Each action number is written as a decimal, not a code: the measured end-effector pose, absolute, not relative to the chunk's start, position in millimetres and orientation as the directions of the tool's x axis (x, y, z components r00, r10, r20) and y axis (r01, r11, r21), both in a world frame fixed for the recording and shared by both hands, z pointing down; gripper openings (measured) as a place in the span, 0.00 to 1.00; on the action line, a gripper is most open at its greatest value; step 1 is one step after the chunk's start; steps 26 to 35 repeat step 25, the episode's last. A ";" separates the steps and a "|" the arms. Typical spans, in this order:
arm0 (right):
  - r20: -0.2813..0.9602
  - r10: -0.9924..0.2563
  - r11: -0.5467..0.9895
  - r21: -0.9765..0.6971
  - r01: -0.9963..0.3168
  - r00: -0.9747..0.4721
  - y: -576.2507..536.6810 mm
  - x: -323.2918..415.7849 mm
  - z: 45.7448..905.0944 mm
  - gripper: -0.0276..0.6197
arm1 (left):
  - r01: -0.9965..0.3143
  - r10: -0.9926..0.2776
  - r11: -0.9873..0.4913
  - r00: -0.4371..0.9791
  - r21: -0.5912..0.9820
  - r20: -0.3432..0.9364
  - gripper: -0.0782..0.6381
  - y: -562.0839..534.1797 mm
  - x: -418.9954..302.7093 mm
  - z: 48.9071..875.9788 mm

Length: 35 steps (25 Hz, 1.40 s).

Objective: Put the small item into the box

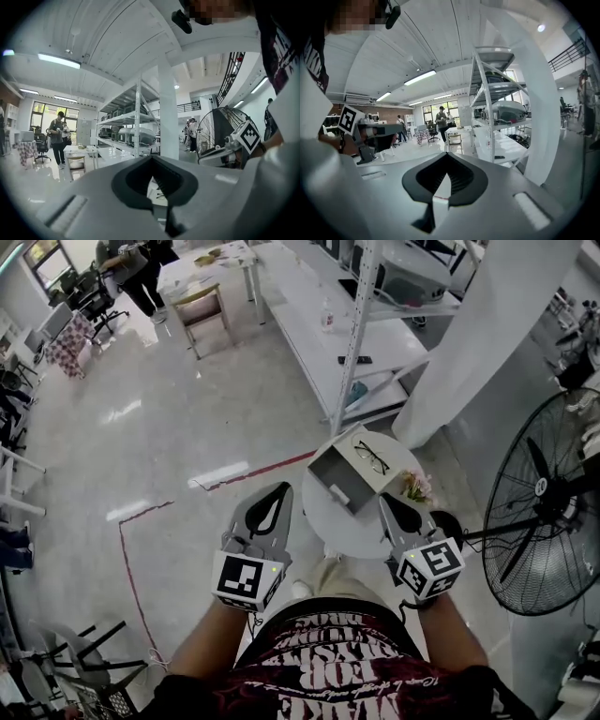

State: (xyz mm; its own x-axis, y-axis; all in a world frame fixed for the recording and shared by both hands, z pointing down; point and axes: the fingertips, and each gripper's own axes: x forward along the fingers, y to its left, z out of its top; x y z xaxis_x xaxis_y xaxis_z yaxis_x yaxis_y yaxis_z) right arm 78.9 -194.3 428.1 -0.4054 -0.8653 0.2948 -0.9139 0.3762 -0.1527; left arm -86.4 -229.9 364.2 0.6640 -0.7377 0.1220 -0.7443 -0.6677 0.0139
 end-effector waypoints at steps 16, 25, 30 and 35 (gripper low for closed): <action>0.172 -0.907 0.368 -0.121 -0.922 -0.385 -166.0 76.9 360.3 0.09 | -0.786 -0.784 -0.618 0.617 0.010 0.066 0.11 -195.8 -126.2 330.3; 0.192 -0.900 0.373 -0.118 -0.920 -0.390 -153.3 66.2 366.3 0.09 | -0.797 -0.796 -0.603 0.603 0.011 0.056 0.11 -182.6 -142.4 332.2; 0.192 -0.900 0.373 -0.118 -0.920 -0.390 -153.3 66.2 366.3 0.09 | -0.797 -0.796 -0.603 0.603 0.011 0.056 0.11 -182.6 -142.4 332.2; 0.192 -0.900 0.373 -0.118 -0.920 -0.390 -153.3 66.2 366.3 0.09 | -0.797 -0.796 -0.603 0.603 0.011 0.056 0.11 -182.6 -142.4 332.2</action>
